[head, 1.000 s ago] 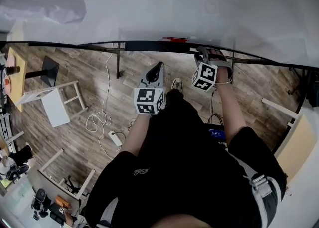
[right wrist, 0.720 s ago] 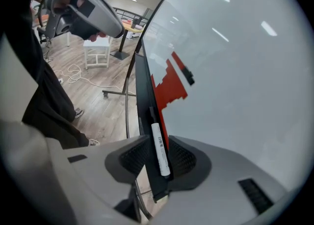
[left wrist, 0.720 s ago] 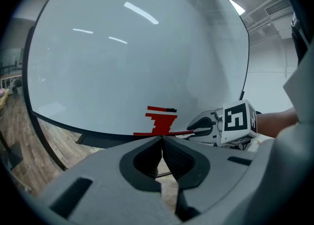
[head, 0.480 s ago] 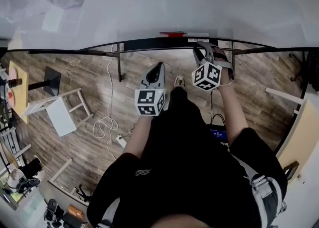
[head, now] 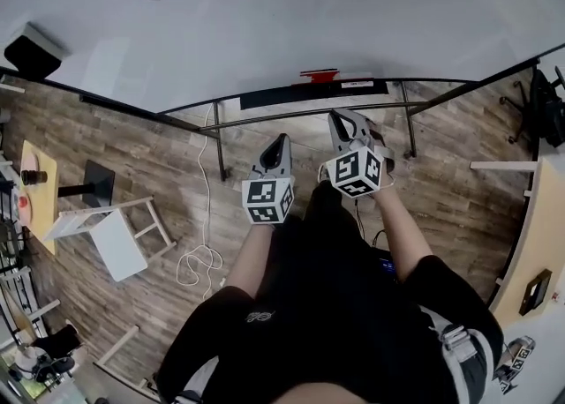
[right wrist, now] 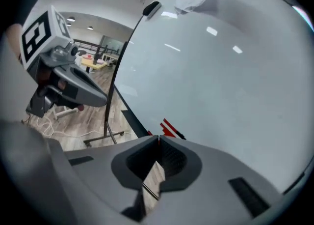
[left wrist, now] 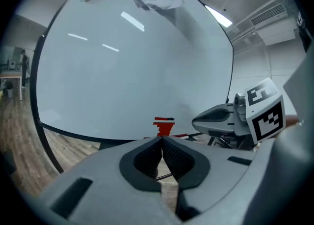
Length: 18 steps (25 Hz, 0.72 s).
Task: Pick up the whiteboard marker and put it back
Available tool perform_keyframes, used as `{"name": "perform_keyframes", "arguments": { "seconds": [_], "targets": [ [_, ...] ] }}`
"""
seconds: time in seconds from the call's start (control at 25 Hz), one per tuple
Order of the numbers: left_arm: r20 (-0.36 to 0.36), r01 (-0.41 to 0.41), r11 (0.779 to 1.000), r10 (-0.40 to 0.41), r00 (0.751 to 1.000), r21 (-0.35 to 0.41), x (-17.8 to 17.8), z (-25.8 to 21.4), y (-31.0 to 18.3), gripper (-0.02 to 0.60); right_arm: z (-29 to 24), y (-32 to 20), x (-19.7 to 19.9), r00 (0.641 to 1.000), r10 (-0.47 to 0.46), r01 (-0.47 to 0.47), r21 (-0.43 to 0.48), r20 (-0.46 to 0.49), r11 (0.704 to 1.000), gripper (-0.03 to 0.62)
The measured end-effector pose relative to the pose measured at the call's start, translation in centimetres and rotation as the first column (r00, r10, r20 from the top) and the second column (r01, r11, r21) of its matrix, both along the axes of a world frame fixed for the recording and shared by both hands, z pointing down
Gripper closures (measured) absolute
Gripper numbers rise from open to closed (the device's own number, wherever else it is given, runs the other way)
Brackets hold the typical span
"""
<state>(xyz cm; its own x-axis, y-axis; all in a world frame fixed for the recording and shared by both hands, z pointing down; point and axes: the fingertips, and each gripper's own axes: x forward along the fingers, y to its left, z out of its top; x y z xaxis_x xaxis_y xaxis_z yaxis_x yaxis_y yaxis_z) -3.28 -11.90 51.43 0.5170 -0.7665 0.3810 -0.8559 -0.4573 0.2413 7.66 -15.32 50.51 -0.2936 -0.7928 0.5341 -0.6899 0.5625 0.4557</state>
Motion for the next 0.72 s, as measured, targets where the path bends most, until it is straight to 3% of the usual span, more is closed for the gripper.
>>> {"name": "perform_keyframes", "arguments": {
  "seconds": [0.12, 0.32, 0.44, 0.72],
  "targets": [
    [-0.002, -0.006, 0.999, 0.006, 1.000, 0.043, -1.9, -1.3, 1.6, 0.574, -2.0, 2.0, -1.1, 0.983, 0.115, -0.119, 0.021, 0.143, 0.993, 0.591],
    [-0.023, -0.038, 0.996, 0.040, 0.999, 0.085, -4.5, -3.0, 4.7, 0.574, -4.3, 6.0, -2.4, 0.894, 0.260, -0.292, 0.033, 0.365, 0.956, 0.591],
    [-0.025, -0.064, 0.992, 0.067, 0.997, 0.111, -4.9, -4.2, 5.8, 0.574, -5.5, 8.0, -3.2, 0.867, 0.283, -0.331, 0.048, 0.411, 0.943, 0.591],
    [-0.041, -0.077, 0.979, 0.086, 0.995, 0.188, -2.6, -7.9, 7.0, 0.574, -9.3, 10.8, -2.5, 0.855, 0.239, -0.332, 0.131, 0.461, 0.934, 0.591]
  ]
}}
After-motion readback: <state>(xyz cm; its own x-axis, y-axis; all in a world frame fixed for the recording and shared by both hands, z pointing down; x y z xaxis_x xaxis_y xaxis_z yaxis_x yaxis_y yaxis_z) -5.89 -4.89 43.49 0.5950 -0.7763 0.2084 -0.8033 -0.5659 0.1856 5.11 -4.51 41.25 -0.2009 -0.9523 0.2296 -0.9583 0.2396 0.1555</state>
